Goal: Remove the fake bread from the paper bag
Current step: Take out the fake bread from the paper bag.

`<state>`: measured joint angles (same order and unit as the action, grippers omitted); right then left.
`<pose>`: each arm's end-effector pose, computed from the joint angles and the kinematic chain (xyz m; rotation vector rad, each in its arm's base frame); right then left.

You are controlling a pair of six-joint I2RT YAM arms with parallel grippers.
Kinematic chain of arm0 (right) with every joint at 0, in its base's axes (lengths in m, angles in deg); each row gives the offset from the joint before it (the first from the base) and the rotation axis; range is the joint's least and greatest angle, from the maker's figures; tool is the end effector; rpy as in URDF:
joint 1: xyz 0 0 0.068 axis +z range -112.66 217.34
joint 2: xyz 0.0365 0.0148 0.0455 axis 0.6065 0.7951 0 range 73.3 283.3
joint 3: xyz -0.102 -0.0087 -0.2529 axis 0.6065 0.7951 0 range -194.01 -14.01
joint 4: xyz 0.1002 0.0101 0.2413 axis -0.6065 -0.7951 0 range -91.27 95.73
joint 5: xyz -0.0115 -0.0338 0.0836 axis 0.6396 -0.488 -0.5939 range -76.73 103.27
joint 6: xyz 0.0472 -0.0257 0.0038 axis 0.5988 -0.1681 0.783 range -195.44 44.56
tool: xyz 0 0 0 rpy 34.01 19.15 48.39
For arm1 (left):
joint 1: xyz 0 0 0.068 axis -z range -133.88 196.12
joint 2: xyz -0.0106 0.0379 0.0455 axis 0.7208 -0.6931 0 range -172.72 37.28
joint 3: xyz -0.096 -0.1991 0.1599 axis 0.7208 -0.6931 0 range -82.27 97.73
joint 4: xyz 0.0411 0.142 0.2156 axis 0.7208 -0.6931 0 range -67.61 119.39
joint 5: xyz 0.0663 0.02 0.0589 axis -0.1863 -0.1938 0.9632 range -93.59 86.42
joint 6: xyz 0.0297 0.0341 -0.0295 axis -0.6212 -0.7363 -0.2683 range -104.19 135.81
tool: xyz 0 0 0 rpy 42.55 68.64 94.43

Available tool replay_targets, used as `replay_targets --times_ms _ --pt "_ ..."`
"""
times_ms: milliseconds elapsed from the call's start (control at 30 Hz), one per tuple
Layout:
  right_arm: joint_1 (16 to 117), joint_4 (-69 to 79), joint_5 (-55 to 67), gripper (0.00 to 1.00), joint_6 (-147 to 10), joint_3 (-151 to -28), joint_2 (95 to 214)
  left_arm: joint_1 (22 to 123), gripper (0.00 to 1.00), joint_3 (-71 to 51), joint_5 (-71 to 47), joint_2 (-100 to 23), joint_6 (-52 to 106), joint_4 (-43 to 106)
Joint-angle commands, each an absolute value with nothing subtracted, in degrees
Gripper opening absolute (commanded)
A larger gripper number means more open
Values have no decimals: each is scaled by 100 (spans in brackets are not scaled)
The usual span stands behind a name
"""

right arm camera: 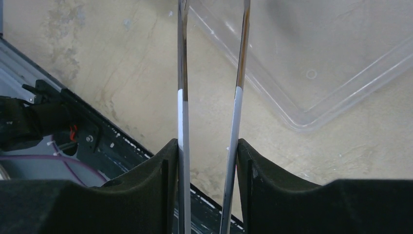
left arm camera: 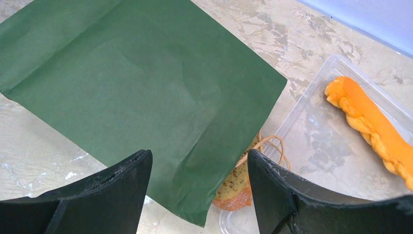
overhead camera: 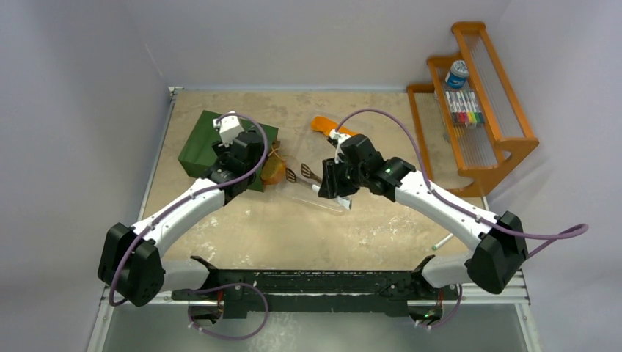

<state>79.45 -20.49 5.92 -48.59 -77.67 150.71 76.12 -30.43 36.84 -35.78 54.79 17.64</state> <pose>0.2183 0.2036 0.3011 -0.3873 2.3521 0.7557 0.2522 -0.1189 0.2782 -0.5440 1.9225 -0.0081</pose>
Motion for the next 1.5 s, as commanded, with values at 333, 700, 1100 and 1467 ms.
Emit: replay_targets --times_ms 333,700,1100,1467 --pt "8051 -1330 -372 46 -4280 -7883 15225 7565 71 -3034 3746 -3212 5536 1756" --pt "8049 -1173 -674 46 -4033 -7725 15376 7564 71 -3065 3724 -3136 5519 1740" --pt "8049 -1145 -884 46 -3922 -7674 15584 7565 71 -3073 3711 -3122 5458 1746" --pt "7909 -954 -919 45 -3804 -7640 15800 7562 71 -3075 3711 -3169 5357 1771"
